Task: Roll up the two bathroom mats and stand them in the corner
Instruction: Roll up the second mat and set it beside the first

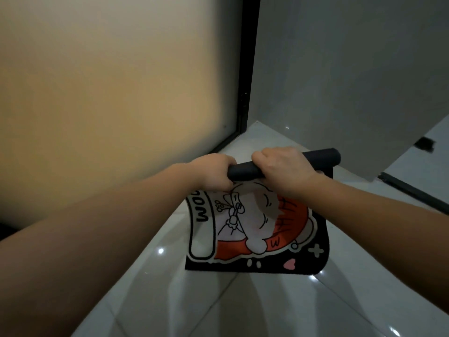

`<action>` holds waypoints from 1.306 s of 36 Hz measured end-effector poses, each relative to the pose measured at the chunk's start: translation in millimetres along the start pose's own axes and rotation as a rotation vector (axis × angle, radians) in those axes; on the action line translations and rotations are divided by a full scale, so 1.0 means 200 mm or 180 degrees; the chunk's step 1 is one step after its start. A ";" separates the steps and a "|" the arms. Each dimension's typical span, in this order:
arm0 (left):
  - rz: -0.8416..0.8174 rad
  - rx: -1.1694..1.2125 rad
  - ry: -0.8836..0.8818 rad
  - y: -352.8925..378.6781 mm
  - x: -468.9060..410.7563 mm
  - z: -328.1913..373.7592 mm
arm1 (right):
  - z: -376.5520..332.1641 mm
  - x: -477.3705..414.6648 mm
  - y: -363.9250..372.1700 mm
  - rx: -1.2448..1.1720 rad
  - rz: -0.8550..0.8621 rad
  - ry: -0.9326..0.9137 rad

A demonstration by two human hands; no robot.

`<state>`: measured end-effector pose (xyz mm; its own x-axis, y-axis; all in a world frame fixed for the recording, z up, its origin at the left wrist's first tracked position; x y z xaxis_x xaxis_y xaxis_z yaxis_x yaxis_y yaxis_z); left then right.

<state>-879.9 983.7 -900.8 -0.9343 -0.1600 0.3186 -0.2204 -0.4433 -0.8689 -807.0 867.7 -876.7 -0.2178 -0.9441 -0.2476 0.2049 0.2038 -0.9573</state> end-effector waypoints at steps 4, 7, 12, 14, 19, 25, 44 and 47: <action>0.0572 -0.0909 0.0140 0.01 0.02 0.02 | 0.00 0.01 0.04 0.0093 -0.0538 0.0258; 0.1156 -0.1485 0.0309 0.03 0.03 0.07 | 0.03 -0.02 0.06 -0.0317 -0.1320 0.0634; 0.1553 -0.1753 0.0479 0.03 0.02 0.13 | 0.04 -0.05 0.13 -0.1034 -0.1955 0.0940; 0.1592 -0.1769 0.0464 0.03 0.02 0.12 | 0.04 -0.05 0.13 -0.0941 -0.1736 0.0939; 0.1394 -0.1031 0.0459 0.00 0.01 0.11 | 0.05 -0.01 0.09 -0.0135 -0.0822 0.0690; 0.0478 -0.0338 0.0168 -0.01 -0.03 0.05 | 0.01 0.00 0.04 0.0026 -0.0089 0.0364; 0.1567 -0.1621 0.0403 -0.07 0.01 0.13 | 0.07 -0.11 0.05 -0.0681 -0.1136 0.0861; 0.1035 -0.1236 0.0283 -0.07 -0.02 0.10 | 0.04 -0.08 0.04 -0.0280 -0.0782 0.0645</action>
<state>-867.6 971.9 -882.2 -0.9883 -0.1519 -0.0103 0.0135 -0.0201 -0.9997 -793.7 883.3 -879.7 -0.4379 -0.8987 -0.0239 0.0414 0.0064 -0.9991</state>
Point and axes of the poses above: each hand's wrist, its own x-axis away from the middle knuckle, its own y-axis out of the palm, z = x × y, the point moved 5 cm from there along -x, towards the middle knuckle, and after that the axes turned 5 degrees about y, right-handed, at the moved point
